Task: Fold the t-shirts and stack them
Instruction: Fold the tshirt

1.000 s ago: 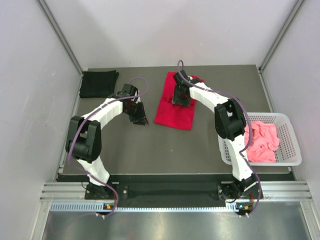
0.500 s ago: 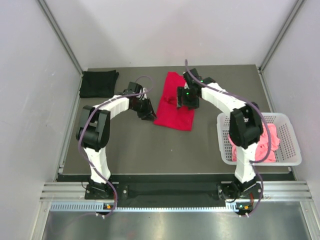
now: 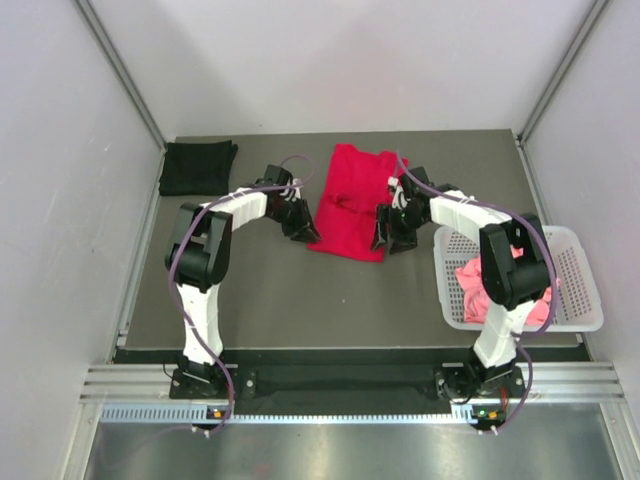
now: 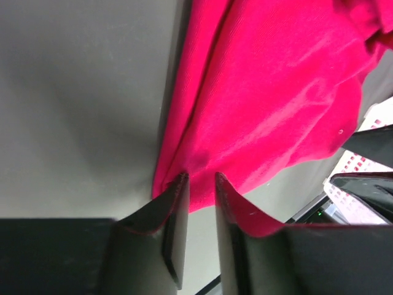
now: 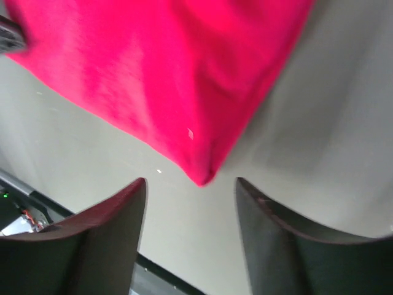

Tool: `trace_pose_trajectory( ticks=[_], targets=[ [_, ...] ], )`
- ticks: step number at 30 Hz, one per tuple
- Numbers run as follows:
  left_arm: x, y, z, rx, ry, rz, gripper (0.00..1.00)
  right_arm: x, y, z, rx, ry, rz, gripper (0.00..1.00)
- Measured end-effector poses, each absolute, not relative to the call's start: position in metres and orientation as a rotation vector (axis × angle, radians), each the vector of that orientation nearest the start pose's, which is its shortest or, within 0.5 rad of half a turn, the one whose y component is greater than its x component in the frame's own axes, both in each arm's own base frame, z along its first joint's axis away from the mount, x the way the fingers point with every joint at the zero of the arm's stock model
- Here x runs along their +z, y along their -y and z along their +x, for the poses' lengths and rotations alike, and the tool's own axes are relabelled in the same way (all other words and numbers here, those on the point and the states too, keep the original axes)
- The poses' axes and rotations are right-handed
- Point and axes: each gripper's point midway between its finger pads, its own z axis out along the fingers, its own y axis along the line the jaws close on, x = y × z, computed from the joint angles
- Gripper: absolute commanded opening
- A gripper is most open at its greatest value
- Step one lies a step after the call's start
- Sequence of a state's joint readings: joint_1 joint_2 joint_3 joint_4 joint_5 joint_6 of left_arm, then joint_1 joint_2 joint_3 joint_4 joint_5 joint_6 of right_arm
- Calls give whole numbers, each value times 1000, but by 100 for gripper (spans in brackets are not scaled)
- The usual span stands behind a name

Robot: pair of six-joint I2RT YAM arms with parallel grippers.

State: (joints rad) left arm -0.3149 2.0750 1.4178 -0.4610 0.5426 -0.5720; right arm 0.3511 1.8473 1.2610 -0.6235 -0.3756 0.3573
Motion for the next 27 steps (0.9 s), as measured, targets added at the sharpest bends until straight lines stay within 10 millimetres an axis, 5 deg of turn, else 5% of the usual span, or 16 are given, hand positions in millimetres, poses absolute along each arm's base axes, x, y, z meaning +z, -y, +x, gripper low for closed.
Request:
trace_pose_trajectory(
  ticks=[4,7,11,17,22,25,27],
  targets=[
    [31,241,380,-977,-2824,-187,0,50,-209,334,738,-2813,-123,42],
    [28,241,377,-973,-2837,-186,0,42,-210,333,756,-2813,-146,13],
    [27,241,371,-972,-2841,-184,0,27,-207,320,776,-2851,-158,0],
    [25,237,322,-866,-2897,-148,0,21,-194,293,754,-2878,-182,0],
    [22,231,248,-757,-2983,-97,0,25,-171,249,687,-2928,-186,1],
    [26,225,215,-727,-2998,-86,0,28,-162,231,662,-2934,-191,19],
    [33,222,205,-728,-2977,-86,28,28,-158,227,645,-2937,-204,29]
  ],
)
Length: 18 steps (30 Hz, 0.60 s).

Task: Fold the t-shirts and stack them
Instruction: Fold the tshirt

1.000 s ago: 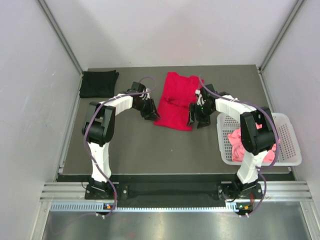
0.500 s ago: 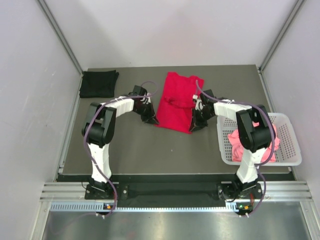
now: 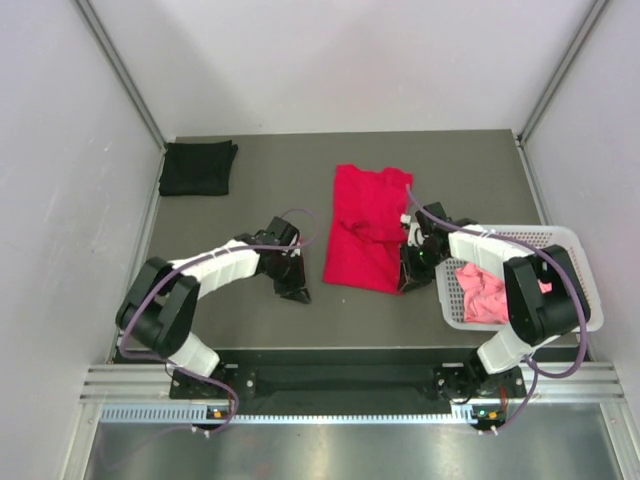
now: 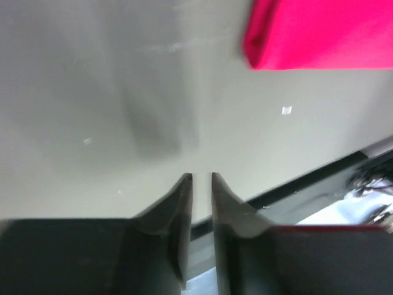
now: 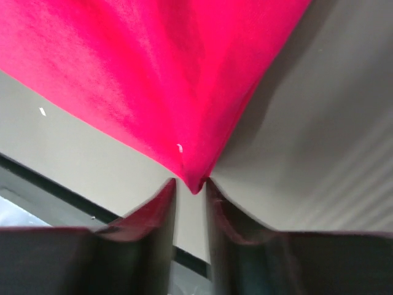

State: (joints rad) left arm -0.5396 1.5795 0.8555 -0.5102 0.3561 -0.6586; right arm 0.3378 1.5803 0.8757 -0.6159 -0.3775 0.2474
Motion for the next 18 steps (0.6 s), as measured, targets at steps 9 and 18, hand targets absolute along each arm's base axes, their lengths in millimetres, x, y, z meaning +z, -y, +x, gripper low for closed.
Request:
trace_pose_trajectory(
  ticks=[9,18],
  targets=[
    [73,252,261,-797,-2811,10,38,45,-157,247,588,-2886,-205,43],
    [40,277,309,-751,-2847,112,34,103,-183,327,571,-2703,-70,43]
  ],
)
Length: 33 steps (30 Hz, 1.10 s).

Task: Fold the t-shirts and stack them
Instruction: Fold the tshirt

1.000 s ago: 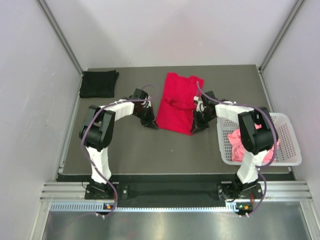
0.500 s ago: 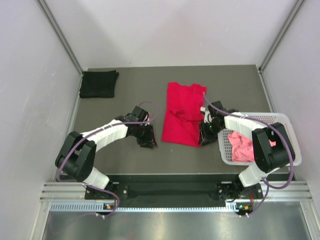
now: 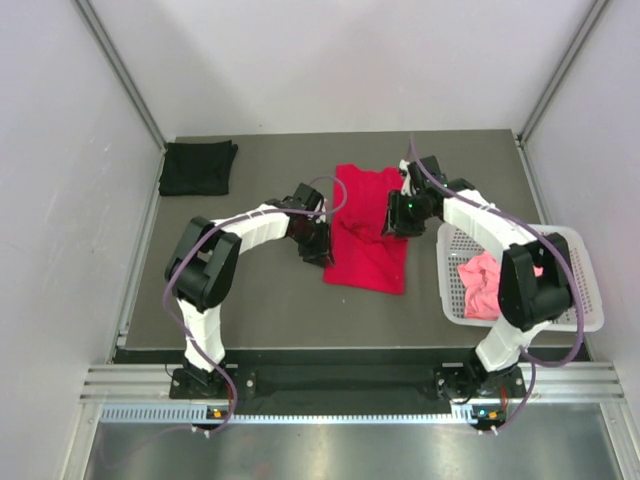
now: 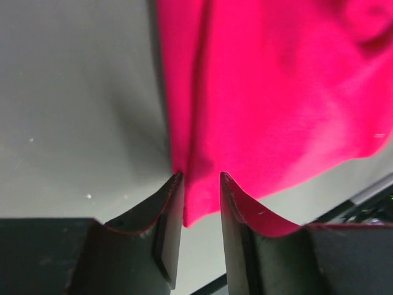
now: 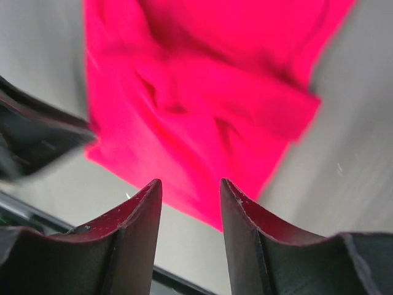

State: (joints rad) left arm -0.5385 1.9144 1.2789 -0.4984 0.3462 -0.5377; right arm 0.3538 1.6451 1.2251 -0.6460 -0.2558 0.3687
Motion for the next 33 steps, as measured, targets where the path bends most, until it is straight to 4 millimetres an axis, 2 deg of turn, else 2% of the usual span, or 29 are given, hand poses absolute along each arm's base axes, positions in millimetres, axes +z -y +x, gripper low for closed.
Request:
trace_pose_trajectory(
  ticks=[2,4,5,6,7,9,13,17,24,33],
  targets=[
    [29,275,306,-734,-2876,125,32,106,-195,340,580,-2694,-40,44],
    [27,275,304,-743,-2887,135,26,102,-208,349,588,-2704,-21,44],
    [28,276,304,-748,-2885,144,22,98,-214,352,584,-2712,-15,45],
    [28,276,304,-754,-2885,152,12,93,-221,353,582,-2726,-10,46],
    [27,276,303,-759,-2887,157,7,88,-227,353,577,-2742,-4,49],
    [26,277,302,-766,-2887,173,0,78,-236,352,559,-2768,3,51],
    [23,277,300,-774,-2892,185,0,64,-249,347,506,-2803,16,53],
    [23,276,297,-803,-2880,183,0,62,-249,347,435,-2800,53,53],
    [23,272,289,-815,-2877,188,0,59,-241,365,321,-2764,108,53],
    [23,270,281,-831,-2881,218,0,47,-242,388,237,-2758,110,53]
  ],
)
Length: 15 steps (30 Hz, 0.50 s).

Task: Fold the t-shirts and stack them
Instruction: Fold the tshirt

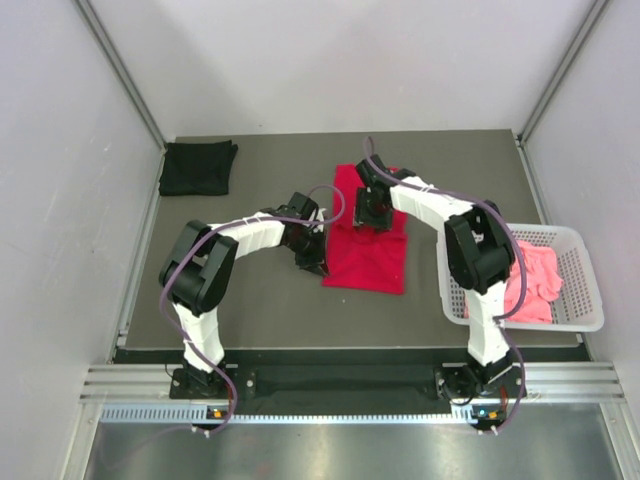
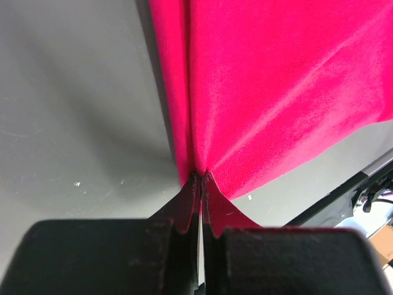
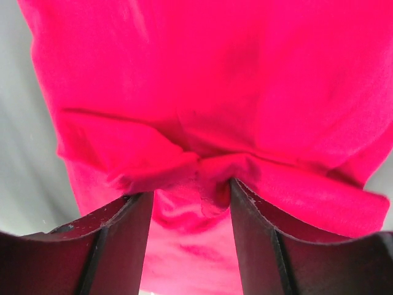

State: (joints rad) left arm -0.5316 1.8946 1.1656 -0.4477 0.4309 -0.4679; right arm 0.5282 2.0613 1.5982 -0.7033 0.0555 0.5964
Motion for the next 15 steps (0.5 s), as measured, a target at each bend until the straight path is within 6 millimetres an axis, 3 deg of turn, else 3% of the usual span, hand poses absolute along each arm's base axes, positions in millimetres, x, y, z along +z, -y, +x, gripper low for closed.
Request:
trace_pose_trajectory(
  ticks=[5,8,11,15],
  targets=[
    [23,270,281,-834,-2879,230,0,52,-245,410,200,-2720,94,53],
    [23,270,280,-837,-2878,235,0,59,-248,433,174,-2680,73,53],
    [23,270,280,-840,-2878,236,0,73,-251,461,163,-2625,44,54],
    [23,270,280,-844,-2879,236,0,97,-247,469,156,-2592,25,54]
  ],
)
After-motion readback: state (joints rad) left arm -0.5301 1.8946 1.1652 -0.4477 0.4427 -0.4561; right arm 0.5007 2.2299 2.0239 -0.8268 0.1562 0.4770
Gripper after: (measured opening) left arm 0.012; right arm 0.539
